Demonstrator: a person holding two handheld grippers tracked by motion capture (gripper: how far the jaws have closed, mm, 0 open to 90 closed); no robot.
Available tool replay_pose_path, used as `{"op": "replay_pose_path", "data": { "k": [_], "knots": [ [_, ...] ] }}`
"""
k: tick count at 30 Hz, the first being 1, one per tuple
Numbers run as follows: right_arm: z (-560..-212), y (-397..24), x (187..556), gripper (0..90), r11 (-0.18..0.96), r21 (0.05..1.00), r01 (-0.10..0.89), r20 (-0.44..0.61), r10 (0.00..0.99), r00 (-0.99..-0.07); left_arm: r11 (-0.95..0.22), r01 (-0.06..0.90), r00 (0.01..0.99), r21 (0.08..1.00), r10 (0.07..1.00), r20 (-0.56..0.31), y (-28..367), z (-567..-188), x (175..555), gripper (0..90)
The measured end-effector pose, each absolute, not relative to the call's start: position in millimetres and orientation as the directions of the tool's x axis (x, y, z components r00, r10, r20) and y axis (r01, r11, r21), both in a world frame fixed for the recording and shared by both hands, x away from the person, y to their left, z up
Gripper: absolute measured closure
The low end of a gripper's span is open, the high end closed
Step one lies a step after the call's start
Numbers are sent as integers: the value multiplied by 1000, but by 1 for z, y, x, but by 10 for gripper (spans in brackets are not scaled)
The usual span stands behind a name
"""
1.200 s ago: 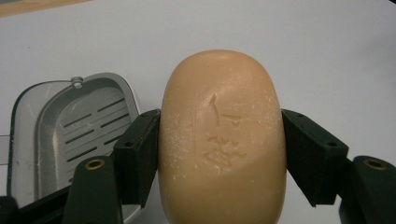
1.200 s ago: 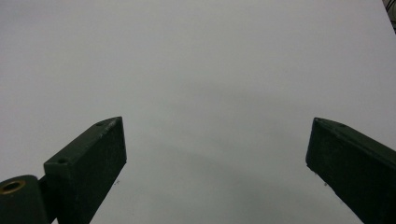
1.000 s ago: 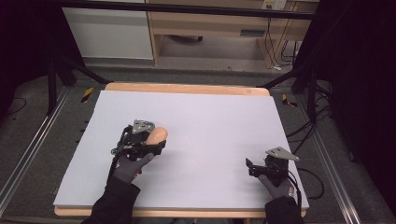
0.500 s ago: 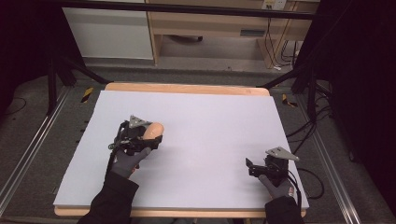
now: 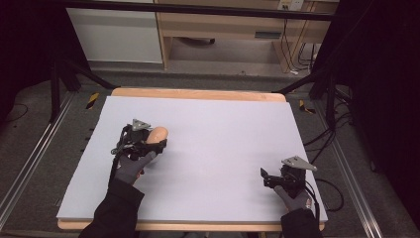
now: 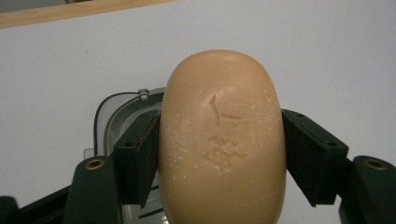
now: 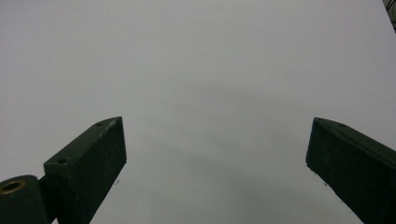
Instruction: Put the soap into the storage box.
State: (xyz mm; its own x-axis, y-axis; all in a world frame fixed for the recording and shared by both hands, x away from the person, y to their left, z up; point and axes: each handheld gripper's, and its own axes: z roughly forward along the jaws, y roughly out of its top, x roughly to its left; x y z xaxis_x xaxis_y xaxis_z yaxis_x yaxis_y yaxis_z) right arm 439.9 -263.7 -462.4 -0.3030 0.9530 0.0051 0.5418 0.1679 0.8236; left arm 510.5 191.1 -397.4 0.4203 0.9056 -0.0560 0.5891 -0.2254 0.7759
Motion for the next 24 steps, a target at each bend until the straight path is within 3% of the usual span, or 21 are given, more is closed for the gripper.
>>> {"op": "replay_pose_path", "data": {
  "k": [24],
  "knots": [
    [-463,-263,440,53,171,822,543,4,952,-306,-215,622,383,753,922,-53,206,-414,521,320]
  ]
}}
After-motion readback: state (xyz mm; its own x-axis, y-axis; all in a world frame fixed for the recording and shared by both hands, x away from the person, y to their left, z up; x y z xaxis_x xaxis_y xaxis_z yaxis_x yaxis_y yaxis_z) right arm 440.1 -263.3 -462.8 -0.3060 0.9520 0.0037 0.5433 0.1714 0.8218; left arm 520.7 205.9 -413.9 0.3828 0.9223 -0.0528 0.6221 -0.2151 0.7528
